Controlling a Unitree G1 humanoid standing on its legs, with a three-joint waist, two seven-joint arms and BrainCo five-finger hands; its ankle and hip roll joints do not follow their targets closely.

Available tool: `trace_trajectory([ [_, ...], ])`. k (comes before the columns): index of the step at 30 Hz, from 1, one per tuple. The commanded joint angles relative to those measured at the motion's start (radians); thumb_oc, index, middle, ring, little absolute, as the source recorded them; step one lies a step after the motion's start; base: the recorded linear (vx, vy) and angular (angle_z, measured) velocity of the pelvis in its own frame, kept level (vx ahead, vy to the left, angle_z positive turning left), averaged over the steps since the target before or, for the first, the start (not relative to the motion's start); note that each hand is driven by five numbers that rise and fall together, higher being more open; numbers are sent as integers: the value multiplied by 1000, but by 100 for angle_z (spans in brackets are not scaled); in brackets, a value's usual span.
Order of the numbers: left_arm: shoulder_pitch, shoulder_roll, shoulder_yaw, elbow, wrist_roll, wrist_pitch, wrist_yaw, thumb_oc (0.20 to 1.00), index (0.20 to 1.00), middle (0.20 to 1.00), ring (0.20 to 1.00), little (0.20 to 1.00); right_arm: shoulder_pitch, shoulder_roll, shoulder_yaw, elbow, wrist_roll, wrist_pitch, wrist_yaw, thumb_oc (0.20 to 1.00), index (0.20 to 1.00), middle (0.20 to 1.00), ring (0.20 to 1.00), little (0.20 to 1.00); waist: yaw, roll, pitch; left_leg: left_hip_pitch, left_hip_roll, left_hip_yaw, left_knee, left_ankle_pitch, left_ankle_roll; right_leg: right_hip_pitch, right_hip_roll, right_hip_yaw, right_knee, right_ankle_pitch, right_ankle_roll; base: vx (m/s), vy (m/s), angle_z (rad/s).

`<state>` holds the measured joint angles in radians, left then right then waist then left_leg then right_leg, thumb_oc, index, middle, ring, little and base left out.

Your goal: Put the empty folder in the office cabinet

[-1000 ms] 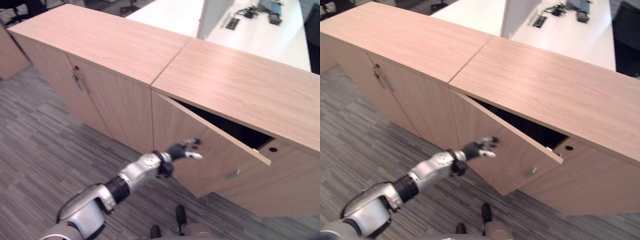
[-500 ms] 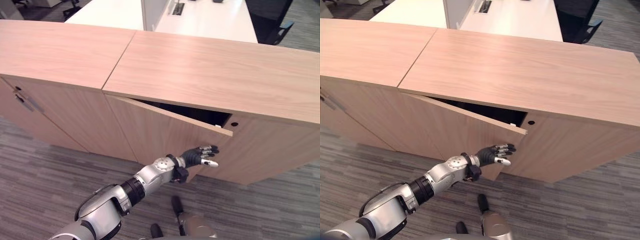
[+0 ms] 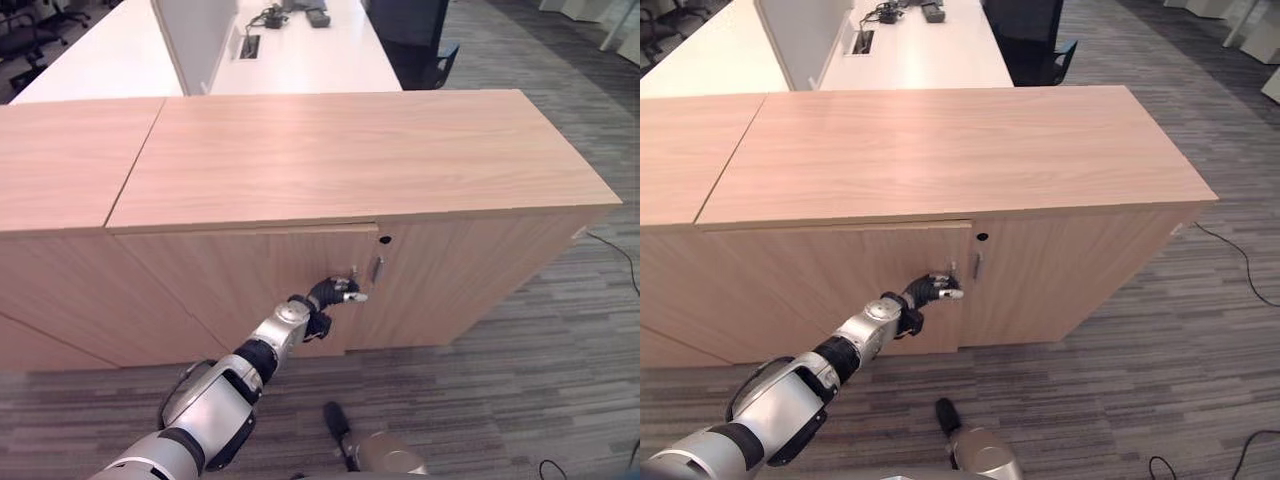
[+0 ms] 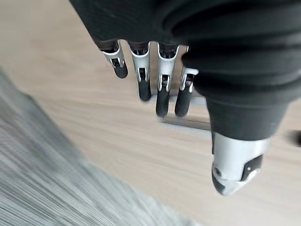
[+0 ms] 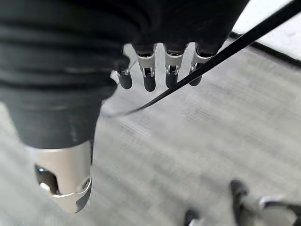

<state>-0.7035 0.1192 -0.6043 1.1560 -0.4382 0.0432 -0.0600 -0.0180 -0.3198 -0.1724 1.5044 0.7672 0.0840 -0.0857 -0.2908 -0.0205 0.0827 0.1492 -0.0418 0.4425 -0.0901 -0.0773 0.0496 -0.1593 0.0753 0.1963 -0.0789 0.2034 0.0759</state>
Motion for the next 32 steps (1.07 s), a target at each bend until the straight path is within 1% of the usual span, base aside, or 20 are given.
trace_trajectory([
  [1,-110,9,125,99,47,-49,38,1000,1000,1000,1000,1000,28,-63,-17,86,47,-27,-5,1000,1000,1000,1000,1000,-11,29,-65,-38,24,-80,3,-40,-17,74,-30,53,-8,-88,87,16,-30,-22],
  [3,-135,42,159,129,56,-56,46,1000,1000,1000,1000,1000,10,-91,-18,89,44,-31,-2,1000,1000,1000,1000,1000,-17,38,-68,-38,22,-73,3,-40,-18,72,-29,56,-8,-86,89,19,-19,-16],
  [4,-155,82,191,156,54,-65,48,1000,1000,1000,1000,1000,0,-113,-17,89,37,-35,2,1000,1000,1000,1000,1000,-24,47,-73,-35,21,-64,3,-42,-18,72,-29,61,-8,-85,91,27,-6,-7],
  [5,-159,94,203,165,52,-66,47,1000,1000,1000,1000,1000,-1,-119,-17,89,34,-35,5,1000,1000,1000,1000,1000,-27,51,-74,-34,22,-61,3,-43,-18,73,-29,62,-8,-85,91,37,5,-9],
  [6,-176,123,227,186,49,-71,52,1000,1000,1000,1000,1000,-1,-126,-15,89,29,-40,12,1000,1000,1000,1000,1000,-30,57,-80,-32,21,-56,3,-43,-19,73,-27,67,-8,-84,91,23,6,-17],
  [7,-177,123,228,187,50,-72,52,1000,1000,1000,1000,1000,-2,-127,-15,89,29,-40,12,1000,1000,1000,1000,1000,-30,58,-79,-32,21,-56,3,-43,-19,73,-27,67,-8,-84,91,27,10,-24],
  [8,-187,148,252,200,34,-76,56,1000,1000,1000,1000,1000,2,-128,-14,87,25,-44,16,1000,1000,1000,1000,1000,-33,61,-83,-31,20,-55,3,-44,-19,74,-27,67,-8,-83,90,21,5,-27],
  [9,-194,170,271,209,23,-82,65,1000,1000,1000,1000,1000,8,-125,-13,83,25,-49,19,1000,1000,1000,1000,1000,-34,62,-85,-30,19,-56,3,-45,-19,75,-27,66,-8,-83,89,21,5,-15],
  [10,-195,171,271,209,23,-82,65,1000,1000,1000,1000,1000,8,-125,-12,83,25,-49,18,1000,1000,1000,1000,1000,-34,62,-85,-30,19,-56,3,-45,-19,75,-27,66,-8,-83,89,15,-7,-12],
  [11,-194,211,302,217,18,-92,79,1000,1000,1000,1000,1000,12,-119,-5,79,24,-59,22,1000,1000,1000,1000,1000,-31,58,-86,-29,19,-59,3,-45,-19,77,-25,66,-8,-83,86,5,-7,-7],
  [15,-167,230,311,186,18,-111,96,1000,1000,1000,1000,1000,15,-109,1,69,31,-69,23,1000,1000,1000,1000,1000,-24,53,-87,-30,20,-60,3,-46,-20,77,-25,66,-8,-83,84,4,-7,-7],
  [17,-134,233,306,162,38,-131,112,1000,1000,1000,1000,1000,14,-96,3,62,42,-79,21,1000,1000,1000,1000,1000,-17,48,-87,-31,20,-64,3,-45,-21,79,-27,62,-8,-84,83,2,-12,5],
  [19,-110,231,306,145,25,-140,112,1000,1000,1000,1000,1000,16,-91,6,59,49,-85,20,1000,1000,1000,1000,1000,-13,45,-86,-31,20,-65,3,-46,-22,81,-28,59,-8,-85,82,0,-3,2],
  [20,-60,226,314,124,-6,-149,98,1000,1000,1000,1000,1000,16,-88,1,59,53,-86,23,1000,1000,1000,1000,1000,-1,43,-85,-32,21,-69,3,-46,-22,84,-29,55,-8,-89,80,0,0,0],
  [21,-59,226,314,123,-6,-149,98,1000,1000,1000,1000,1000,17,-88,1,59,53,-86,23,1000,1000,1000,1000,1000,-2,43,-86,-32,21,-69,3,-46,-22,84,-29,55,-8,-89,79,18,-15,-4],
  [22,-5,209,326,91,-61,-157,83,1000,1000,1000,1000,1000,14,-86,-7,64,60,-88,26,1000,1000,1000,1000,1000,12,41,-85,-31,21,-79,3,-46,-22,90,-31,48,-8,-93,76,12,-11,5],
  [25,95,185,362,29,-159,-166,52,1000,1000,1000,1000,1000,15,-83,-22,71,67,-91,27,1000,1000,1000,1000,1000,35,37,-83,-30,23,-96,3,-46,-23,99,-36,31,-8,-102,70,15,-22,21],
  [30,220,128,409,70,-177,-162,38,1000,1000,1000,1000,1000,-9,-81,-41,88,84,-97,19,1000,1000,1000,1000,1000,68,26,-88,-31,25,-130,3,-46,-25,115,-44,5,-8,-115,58,16,-28,22],
  [32,247,123,420,77,-184,-160,31,1000,1000,1000,1000,1000,-11,-79,-43,89,86,-96,18,1000,1000,1000,1000,1000,74,23,-92,-36,24,-133,3,-39,-27,112,-45,2,-8,-113,55,-9,-27,17],
])
